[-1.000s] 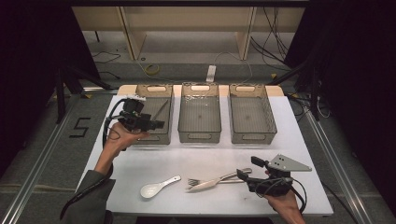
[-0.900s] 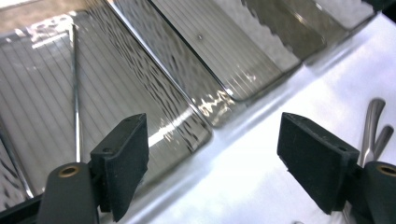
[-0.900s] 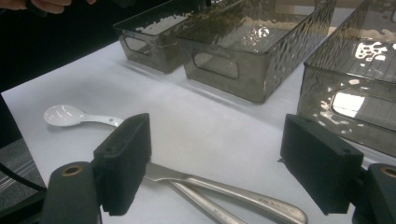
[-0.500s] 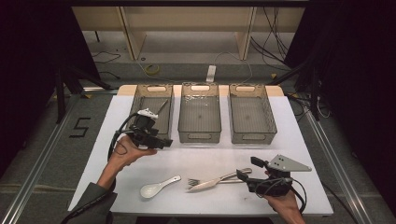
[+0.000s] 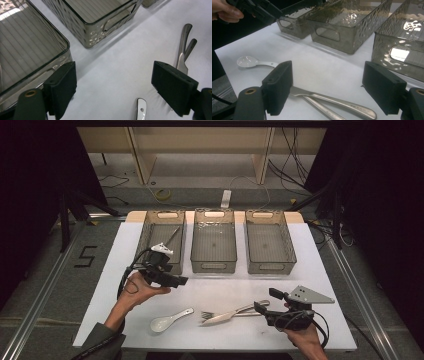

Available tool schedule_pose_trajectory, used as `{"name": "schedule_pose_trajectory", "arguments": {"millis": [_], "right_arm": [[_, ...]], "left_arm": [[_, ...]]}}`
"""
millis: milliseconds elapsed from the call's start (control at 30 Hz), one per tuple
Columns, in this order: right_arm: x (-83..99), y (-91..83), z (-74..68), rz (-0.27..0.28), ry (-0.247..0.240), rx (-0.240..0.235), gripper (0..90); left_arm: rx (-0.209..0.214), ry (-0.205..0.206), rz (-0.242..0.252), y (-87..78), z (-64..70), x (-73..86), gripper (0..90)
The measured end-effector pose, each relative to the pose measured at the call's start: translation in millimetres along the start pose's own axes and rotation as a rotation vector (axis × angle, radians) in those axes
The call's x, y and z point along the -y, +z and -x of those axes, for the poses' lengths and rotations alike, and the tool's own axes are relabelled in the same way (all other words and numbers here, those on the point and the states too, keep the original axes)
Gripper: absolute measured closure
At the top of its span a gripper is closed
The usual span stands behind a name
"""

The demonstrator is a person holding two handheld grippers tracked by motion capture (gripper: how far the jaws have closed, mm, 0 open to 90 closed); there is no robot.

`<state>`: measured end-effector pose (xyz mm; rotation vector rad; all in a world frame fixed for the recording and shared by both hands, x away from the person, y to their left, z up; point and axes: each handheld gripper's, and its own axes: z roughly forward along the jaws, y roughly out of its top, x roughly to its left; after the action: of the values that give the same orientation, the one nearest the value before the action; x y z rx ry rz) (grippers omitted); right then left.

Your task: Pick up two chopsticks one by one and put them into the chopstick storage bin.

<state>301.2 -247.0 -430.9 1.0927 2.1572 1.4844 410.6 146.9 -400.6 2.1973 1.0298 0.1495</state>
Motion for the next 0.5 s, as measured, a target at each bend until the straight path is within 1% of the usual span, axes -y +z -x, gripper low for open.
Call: {"name": "schedule_pose_trajectory", "arguments": {"millis": [133,167,233,267,367,400,500], "right_arm": [[0.1,0.5,-1.3,-0.004,-0.001,-0.002,25.3],[0.1,0.6,-1.2,-0.005,-0.001,-0.002,25.3],[-0.1,0.7,-0.7,-0.004,0.001,-0.001,25.4],[0.0,0.7,-0.5,-0.002,0.001,-0.001,25.3],[0.0,0.6,-0.4,-0.001,0.004,0.000,25.4],[0.0,0.7,-0.4,-0.002,0.003,0.001,25.4],[0.1,0.5,-0.7,-0.002,0.002,0.002,25.4]], "left_arm": [[0.000,0.008,-0.021,3.7,1.1,6.6,19.1],[0.003,0.002,-0.021,4.3,1.6,8.2,19.1],[0.003,0.010,-0.031,4.9,1.8,11.1,19.0],[0.002,0.007,-0.029,5.9,2.3,12.7,19.0],[0.003,0.014,-0.051,9.3,2.0,17.1,19.0],[0.001,0.010,-0.054,11.1,2.8,18.7,18.9],[-0.002,0.023,-0.076,14.5,3.8,21.7,19.0]]}}
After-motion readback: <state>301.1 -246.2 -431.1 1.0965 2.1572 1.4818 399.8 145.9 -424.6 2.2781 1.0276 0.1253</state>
